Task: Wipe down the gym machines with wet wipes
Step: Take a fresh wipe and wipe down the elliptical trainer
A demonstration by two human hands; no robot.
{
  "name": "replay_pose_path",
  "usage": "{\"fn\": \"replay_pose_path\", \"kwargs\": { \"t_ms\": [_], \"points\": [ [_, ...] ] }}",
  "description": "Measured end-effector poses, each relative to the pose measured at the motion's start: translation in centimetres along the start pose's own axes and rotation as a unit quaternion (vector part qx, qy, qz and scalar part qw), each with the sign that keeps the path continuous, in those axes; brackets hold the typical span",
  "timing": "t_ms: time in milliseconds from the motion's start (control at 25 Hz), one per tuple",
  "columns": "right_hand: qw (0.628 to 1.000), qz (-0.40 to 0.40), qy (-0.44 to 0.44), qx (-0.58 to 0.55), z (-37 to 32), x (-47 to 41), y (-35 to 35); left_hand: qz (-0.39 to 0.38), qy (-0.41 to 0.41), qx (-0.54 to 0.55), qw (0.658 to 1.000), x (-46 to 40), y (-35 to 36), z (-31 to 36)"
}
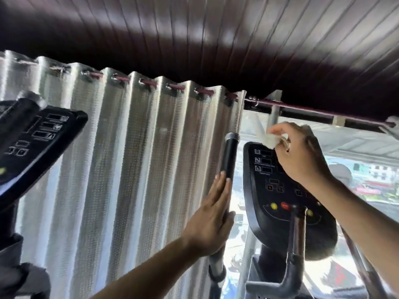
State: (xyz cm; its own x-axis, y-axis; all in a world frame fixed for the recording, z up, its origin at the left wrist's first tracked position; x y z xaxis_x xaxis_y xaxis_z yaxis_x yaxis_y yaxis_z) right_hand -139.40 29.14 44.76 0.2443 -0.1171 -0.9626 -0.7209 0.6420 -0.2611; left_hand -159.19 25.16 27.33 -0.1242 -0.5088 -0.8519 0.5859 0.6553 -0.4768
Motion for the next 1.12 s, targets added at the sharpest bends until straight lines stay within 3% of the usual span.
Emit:
{"fn": "replay_pose_path", "kwargs": {
  "t_ms": [200,440,640,760,1000,1120],
  "points": [
    [0.997,-0.075,0.02,0.017,-1.2,-4.9,5.6,0.029,0.022,0.046,0.998,0.3,0.0,-0.3],
    [0.985,-0.142,-0.027,0.093,-1.4,-5.1,9.5,0.061,0.052,0.092,0.993,0.8,0.7,-0.6],
    [0.944,-0.255,-0.108,0.182,-3.6,-4.8,10.4,0.073,0.051,0.123,0.988,1.1,1.2,-0.9],
    [0.93,-0.273,-0.169,0.177,-4.7,-2.3,10.1,0.068,0.041,0.116,0.99,1.3,1.4,-1.0],
    [0.96,-0.163,-0.084,0.21,-3.9,-3.9,9.7,0.07,0.018,0.126,0.989,1.9,2.0,-0.8],
    [0.954,-0.199,-0.035,0.221,-5.3,-5.7,11.4,0.027,0.025,0.13,0.991,2.1,1.4,-0.9]
  ]
}}
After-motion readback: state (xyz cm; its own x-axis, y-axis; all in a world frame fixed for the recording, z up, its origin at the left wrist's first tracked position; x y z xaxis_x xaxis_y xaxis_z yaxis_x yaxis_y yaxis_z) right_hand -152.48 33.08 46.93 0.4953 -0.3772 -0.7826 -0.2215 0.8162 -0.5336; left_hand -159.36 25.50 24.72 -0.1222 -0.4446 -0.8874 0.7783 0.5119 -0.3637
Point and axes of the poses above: each hand's wrist, its own x-axis away from the middle knuckle, its own y-axis out of the palm, z = x × y, the point moved 2 cm from there along -x, towards the middle knuckle, and after that the axes turned 3 degrees about z, right-handed, at the moved point
